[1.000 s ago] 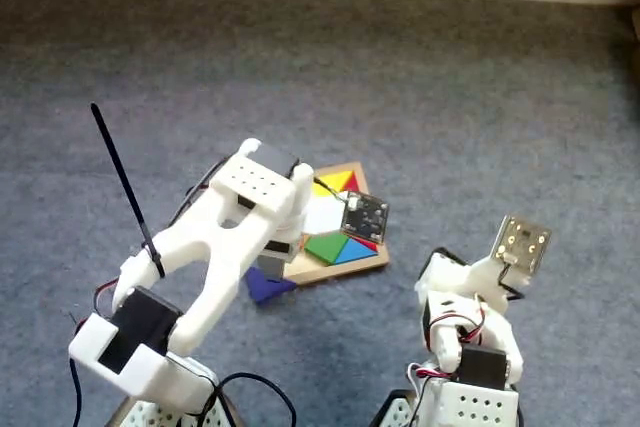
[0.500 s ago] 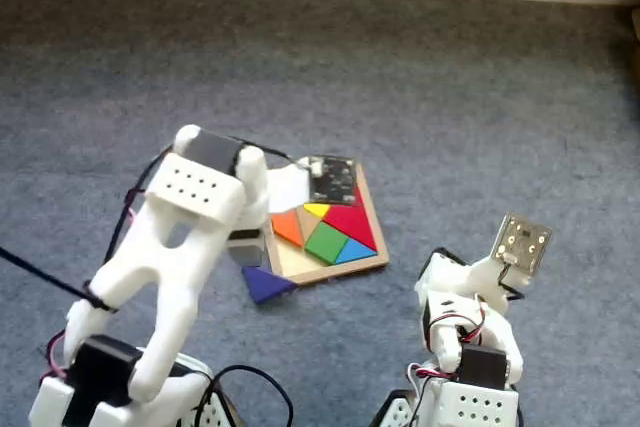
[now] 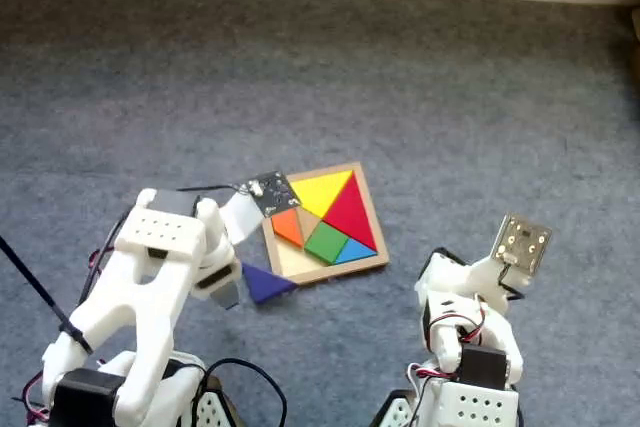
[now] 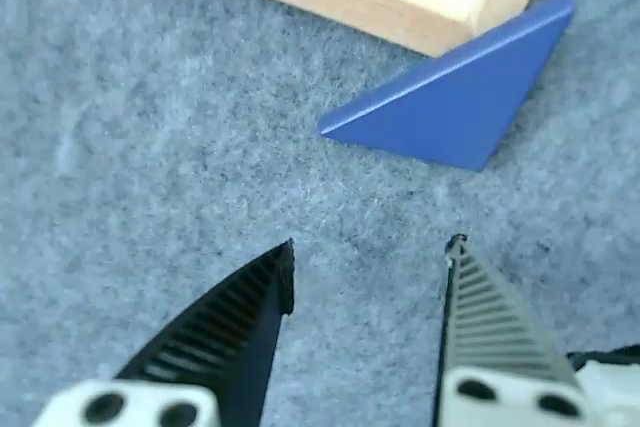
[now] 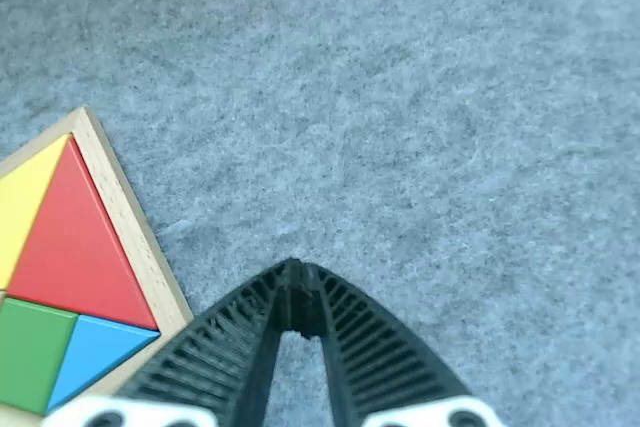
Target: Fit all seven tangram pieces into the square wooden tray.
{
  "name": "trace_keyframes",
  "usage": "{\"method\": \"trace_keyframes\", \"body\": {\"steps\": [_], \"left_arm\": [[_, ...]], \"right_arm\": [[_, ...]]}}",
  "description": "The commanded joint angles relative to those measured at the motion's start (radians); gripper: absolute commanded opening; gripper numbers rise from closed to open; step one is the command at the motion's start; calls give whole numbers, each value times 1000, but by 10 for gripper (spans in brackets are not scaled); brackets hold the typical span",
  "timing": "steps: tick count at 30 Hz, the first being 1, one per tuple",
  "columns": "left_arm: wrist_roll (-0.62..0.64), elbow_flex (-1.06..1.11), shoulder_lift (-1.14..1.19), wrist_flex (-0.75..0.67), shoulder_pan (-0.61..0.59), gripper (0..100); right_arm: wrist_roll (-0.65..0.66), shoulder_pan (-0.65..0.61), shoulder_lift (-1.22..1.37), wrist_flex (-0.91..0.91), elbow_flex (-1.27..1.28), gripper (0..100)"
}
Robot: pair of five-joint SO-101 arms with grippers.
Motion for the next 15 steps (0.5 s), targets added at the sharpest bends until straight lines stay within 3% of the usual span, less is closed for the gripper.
{"method": "trace_keyframes", "body": {"steps": [1, 7, 15], "left_arm": [[157, 41, -28, -101, 25, 242], [285, 107, -28, -264, 28, 242], [313, 110, -27, -278, 70, 242]], "right_arm": [[9, 15, -12, -27, 99, 5], [9, 15, -12, -27, 99, 5], [9, 15, -12, -27, 99, 5]]}}
